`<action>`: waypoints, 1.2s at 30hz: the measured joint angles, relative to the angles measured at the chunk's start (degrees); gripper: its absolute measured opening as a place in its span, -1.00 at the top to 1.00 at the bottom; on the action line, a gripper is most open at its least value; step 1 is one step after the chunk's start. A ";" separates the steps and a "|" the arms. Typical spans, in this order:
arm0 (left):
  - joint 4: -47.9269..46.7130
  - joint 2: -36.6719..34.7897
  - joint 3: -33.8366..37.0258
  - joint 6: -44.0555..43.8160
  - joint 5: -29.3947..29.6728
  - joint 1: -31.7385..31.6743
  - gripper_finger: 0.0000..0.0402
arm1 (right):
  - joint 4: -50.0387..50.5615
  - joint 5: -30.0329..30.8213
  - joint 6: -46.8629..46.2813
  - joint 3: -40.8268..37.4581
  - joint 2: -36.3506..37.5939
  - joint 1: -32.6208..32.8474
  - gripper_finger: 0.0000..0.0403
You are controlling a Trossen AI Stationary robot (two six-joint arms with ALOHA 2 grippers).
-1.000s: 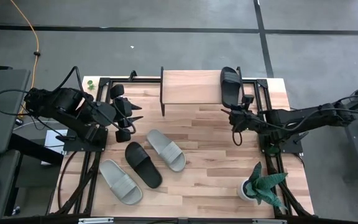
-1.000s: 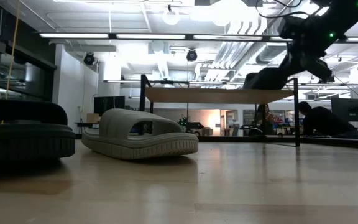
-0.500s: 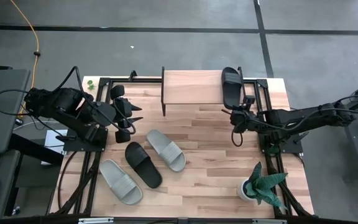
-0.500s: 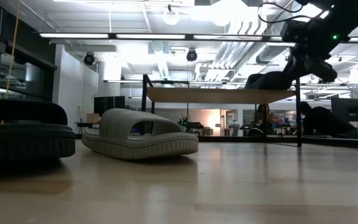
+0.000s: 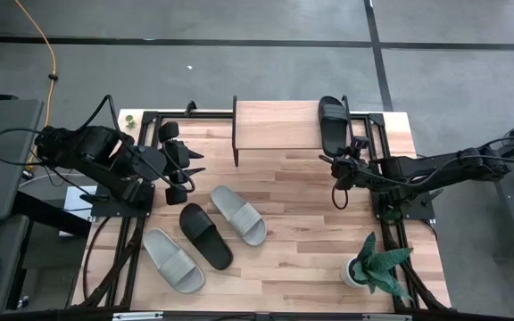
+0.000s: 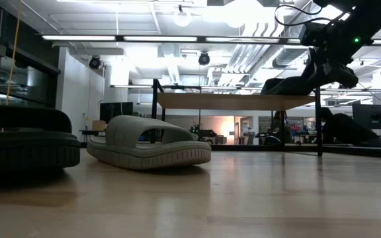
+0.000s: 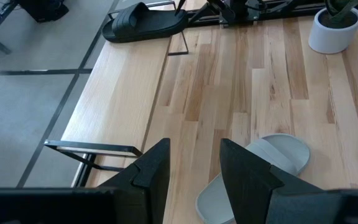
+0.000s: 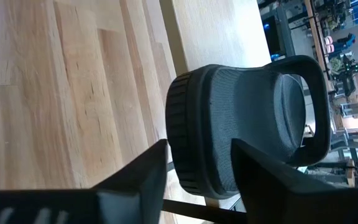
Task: Pick and place slides into the shelf
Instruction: Put the right black slipper on the shelf, then put the left black slipper on the shelf
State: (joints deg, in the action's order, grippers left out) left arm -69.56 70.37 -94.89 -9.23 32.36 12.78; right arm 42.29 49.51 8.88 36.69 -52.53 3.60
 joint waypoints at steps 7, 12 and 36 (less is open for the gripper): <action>-0.23 0.00 0.00 0.44 0.00 0.00 0.37 | -0.14 0.01 -0.12 1.05 -0.02 0.17 -0.06; -0.99 0.00 0.00 0.44 0.02 0.01 0.37 | 1.67 -2.72 -2.16 4.15 -0.03 0.17 -0.09; -0.35 0.00 4.85 2.91 0.17 0.02 0.37 | -1.74 -9.18 -10.90 20.92 -17.18 13.95 -0.09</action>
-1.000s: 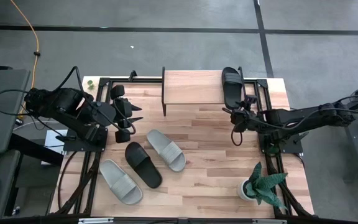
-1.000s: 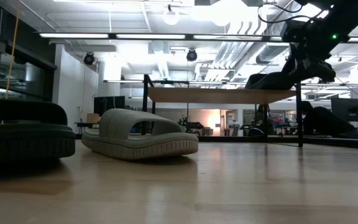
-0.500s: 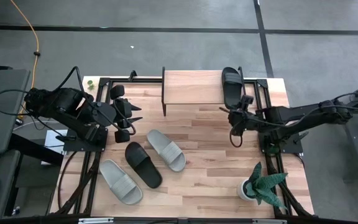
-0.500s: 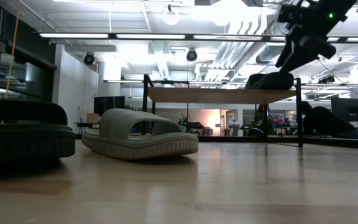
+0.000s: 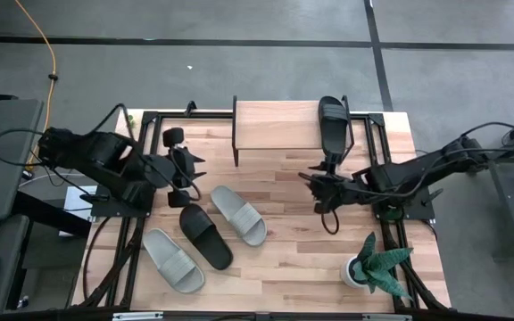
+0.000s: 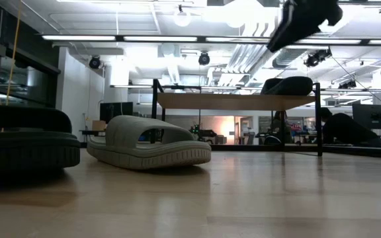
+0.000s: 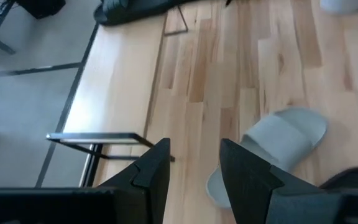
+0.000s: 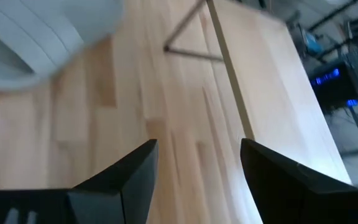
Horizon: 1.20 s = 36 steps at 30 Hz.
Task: Pick and place slides into the shelf
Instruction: Put the left black slipper on the shelf
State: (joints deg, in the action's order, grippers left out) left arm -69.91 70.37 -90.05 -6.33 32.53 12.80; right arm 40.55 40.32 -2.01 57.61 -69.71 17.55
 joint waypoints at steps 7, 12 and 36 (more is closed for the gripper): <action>7.28 -0.74 8.14 0.17 -0.05 0.00 0.37 | -6.71 -0.43 0.90 0.08 -0.91 1.83 -0.09; 16.24 -2.95 14.66 0.39 -0.59 -0.01 0.37 | -9.02 -2.68 0.58 0.08 -0.90 1.83 -0.09; 23.61 -7.52 38.23 -17.99 -3.94 0.13 0.37 | -15.12 -6.11 0.38 0.08 -0.88 1.59 -0.09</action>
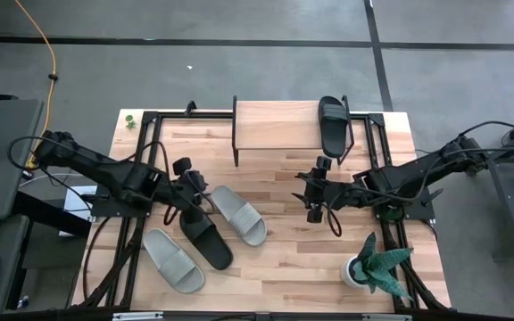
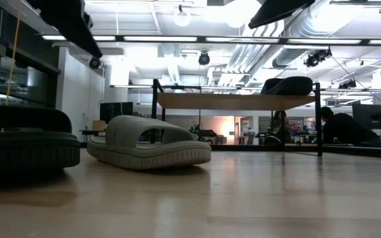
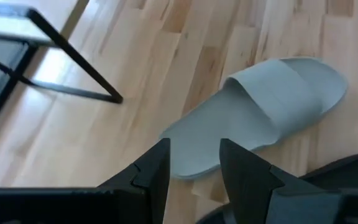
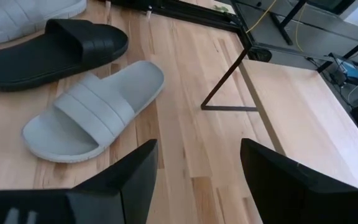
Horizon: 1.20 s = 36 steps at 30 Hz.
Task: Pick and place slides into the shelf
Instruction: Put the left black slipper on the shelf
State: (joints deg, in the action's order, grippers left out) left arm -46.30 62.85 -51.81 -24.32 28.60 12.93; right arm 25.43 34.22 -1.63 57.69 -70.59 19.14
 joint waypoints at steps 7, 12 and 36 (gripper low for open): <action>-0.18 -4.67 2.96 -7.61 -0.52 4.60 0.37 | 0.00 0.00 0.07 0.00 0.00 0.00 -0.09; -0.20 -8.89 5.77 -11.82 -0.90 6.37 0.37 | 0.02 0.00 0.09 0.00 0.02 0.00 -0.09; -2.19 -13.79 13.77 -21.55 -17.68 6.21 0.37 | -0.50 0.00 -0.82 0.00 0.02 0.00 -0.09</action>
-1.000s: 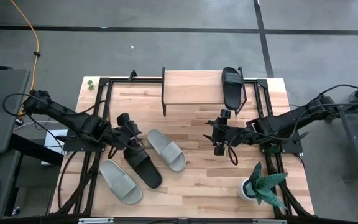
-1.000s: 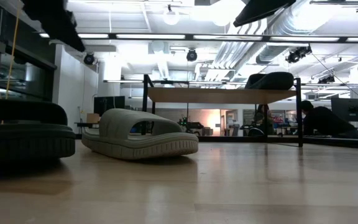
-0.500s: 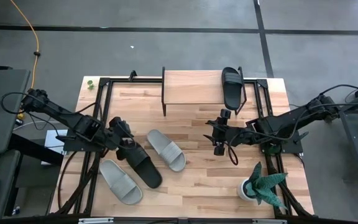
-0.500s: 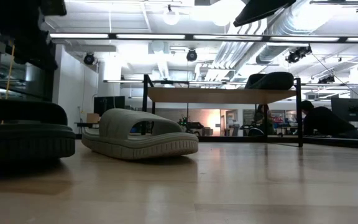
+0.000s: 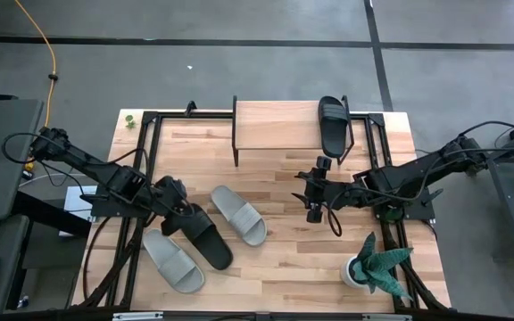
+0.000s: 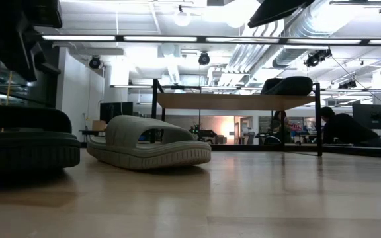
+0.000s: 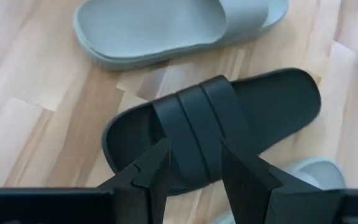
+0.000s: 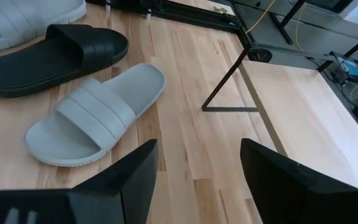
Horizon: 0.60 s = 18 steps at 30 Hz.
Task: Pick and place slides into the shelf
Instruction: Put the left black slipper on the shelf
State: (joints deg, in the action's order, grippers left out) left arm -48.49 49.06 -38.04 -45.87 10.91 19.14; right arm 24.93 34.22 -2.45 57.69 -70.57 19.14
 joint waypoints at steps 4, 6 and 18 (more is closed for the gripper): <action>-0.04 0.00 0.00 -1.77 -2.23 0.00 0.37 | 0.00 -0.10 -0.19 0.00 0.00 0.02 -0.09; -0.17 0.02 0.00 -2.95 -2.76 0.00 0.33 | 0.00 -0.24 -0.18 -0.01 0.00 0.02 -0.09; -3.77 0.27 0.80 -11.26 1.76 -0.01 -0.39 | -0.04 -0.24 -0.34 -0.02 0.00 0.04 -0.09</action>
State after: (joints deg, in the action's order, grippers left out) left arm -52.26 49.33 -37.24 -57.13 12.67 19.12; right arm 24.88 33.98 -2.79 57.67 -70.57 19.17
